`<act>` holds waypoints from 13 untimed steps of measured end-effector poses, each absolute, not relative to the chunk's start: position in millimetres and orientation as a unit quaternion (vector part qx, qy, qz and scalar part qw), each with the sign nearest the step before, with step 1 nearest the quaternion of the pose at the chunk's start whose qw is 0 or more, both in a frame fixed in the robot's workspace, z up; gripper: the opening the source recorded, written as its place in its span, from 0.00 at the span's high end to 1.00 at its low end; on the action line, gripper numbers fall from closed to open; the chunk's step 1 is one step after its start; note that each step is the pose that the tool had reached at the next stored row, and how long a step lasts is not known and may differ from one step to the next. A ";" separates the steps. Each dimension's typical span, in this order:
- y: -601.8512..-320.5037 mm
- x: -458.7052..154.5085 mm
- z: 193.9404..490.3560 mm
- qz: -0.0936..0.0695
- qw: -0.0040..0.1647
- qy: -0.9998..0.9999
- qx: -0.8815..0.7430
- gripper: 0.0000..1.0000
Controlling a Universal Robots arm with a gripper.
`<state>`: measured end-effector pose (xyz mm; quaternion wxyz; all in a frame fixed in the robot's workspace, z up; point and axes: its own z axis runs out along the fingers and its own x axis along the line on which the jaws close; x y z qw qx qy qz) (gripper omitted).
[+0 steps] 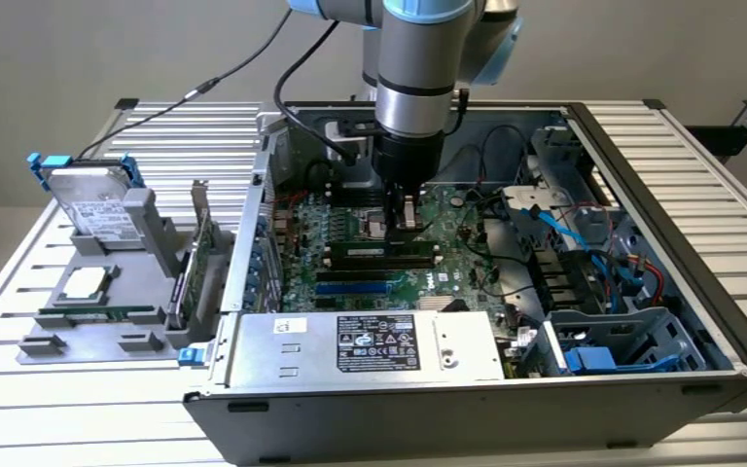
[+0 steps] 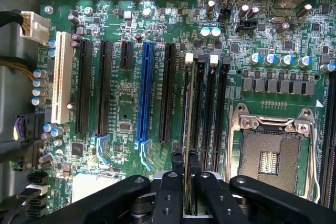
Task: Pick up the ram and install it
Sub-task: 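Insert the ram into the slot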
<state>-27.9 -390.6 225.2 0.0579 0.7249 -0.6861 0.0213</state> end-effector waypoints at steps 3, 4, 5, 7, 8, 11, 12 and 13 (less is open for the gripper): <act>-390.6 -28.0 225.2 0.020 0.057 -0.687 0.725 0.86; -390.6 -27.9 225.2 0.020 0.057 -0.687 0.725 0.86; -390.6 -27.9 225.2 0.020 0.057 -0.687 0.725 0.86; -390.7 -28.0 225.2 0.020 0.057 -0.687 0.724 0.86; -390.7 -28.0 225.1 0.020 0.057 -0.687 0.724 0.86; -390.7 -27.7 224.8 0.020 0.057 -0.687 0.725 0.86; -390.7 -27.6 224.6 0.020 0.057 -0.687 0.725 0.86; -390.7 -27.6 224.5 0.020 0.057 -0.687 0.725 0.86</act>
